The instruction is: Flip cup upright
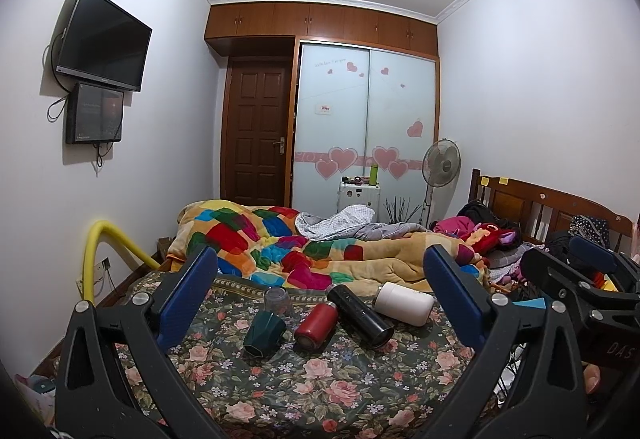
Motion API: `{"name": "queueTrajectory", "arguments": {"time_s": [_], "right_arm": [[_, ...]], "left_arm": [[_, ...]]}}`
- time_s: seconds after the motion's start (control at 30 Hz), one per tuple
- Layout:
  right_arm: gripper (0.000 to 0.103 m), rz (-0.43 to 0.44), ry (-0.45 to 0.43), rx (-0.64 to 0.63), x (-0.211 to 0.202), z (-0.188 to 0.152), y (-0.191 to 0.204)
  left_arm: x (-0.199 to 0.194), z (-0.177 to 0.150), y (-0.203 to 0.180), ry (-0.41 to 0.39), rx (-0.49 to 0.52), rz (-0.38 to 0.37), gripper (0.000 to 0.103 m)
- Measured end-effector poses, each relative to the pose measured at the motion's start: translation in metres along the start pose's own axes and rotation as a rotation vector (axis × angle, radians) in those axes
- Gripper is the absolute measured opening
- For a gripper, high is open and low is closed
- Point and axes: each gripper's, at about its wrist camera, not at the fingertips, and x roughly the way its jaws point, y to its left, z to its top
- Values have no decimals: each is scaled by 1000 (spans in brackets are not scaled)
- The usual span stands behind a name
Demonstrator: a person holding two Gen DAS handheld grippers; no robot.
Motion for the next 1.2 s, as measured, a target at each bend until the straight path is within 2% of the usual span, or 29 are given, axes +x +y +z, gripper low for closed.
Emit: {"name": "queueTrajectory", "arguments": {"time_s": [0.37, 0.57, 0.67, 0.8, 0.97, 1.07, 1.2], "right_arm": [[103, 3, 18, -7, 8, -4, 9], [103, 6, 49, -4, 24, -8, 7], [103, 4, 73, -1, 36, -12, 6], [103, -3, 124, 5, 56, -18, 2], [103, -18, 215, 18, 91, -31, -8], [103, -24, 269, 24, 111, -40, -12], [103, -33, 332, 18, 135, -51, -15]], "left_arm": [[2, -3, 2, 8, -2, 0, 103], [22, -9, 11, 42, -20, 18, 103], [41, -15, 19, 87, -37, 22, 103], [83, -37, 39, 190, -52, 56, 103], [162, -89, 73, 414, -32, 121, 103], [212, -125, 94, 550, -25, 113, 103], [267, -166, 111, 674, -29, 63, 100]]}}
